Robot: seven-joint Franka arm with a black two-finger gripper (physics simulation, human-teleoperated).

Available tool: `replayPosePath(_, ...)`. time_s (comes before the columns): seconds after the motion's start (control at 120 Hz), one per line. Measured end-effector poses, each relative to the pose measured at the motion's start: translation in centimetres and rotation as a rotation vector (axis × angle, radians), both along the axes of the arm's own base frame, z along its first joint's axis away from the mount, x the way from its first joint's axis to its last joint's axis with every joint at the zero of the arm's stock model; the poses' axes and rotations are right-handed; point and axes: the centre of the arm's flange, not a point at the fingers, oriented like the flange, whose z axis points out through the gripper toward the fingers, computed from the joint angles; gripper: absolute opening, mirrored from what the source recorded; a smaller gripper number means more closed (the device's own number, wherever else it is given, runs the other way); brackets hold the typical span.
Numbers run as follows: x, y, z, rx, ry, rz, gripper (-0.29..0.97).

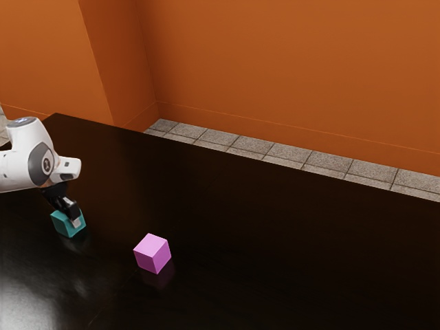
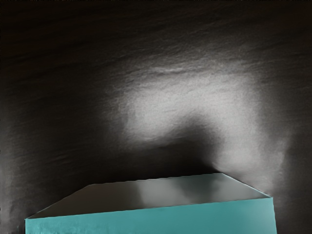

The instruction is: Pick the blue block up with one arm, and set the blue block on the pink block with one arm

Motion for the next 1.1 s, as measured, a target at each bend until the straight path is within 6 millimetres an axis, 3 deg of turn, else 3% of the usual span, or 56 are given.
replayPosePath(0.225, 0.2, -0.1, 1.9, 0.016, -0.032, 0.007, 0.34)
replayPosePath(0.458, 0.2, -2.4, 7.4, 0.029, -0.121, -0.011, 0.33)
replayPosePath(0.558, 1.9, -6.8, 8.8, 0.059, -0.114, -0.108, 0.32)
replayPosePath(0.683, 3.5, -12.1, 8.8, 0.069, -0.083, -0.173, 0.32)
replayPosePath(0.925, 6.1, -19.7, 10.0, 0.057, -0.078, -0.153, 0.32)
replayPosePath(1.1, 6.5, -24.3, 10.1, 0.038, -0.054, -0.098, 0.32)
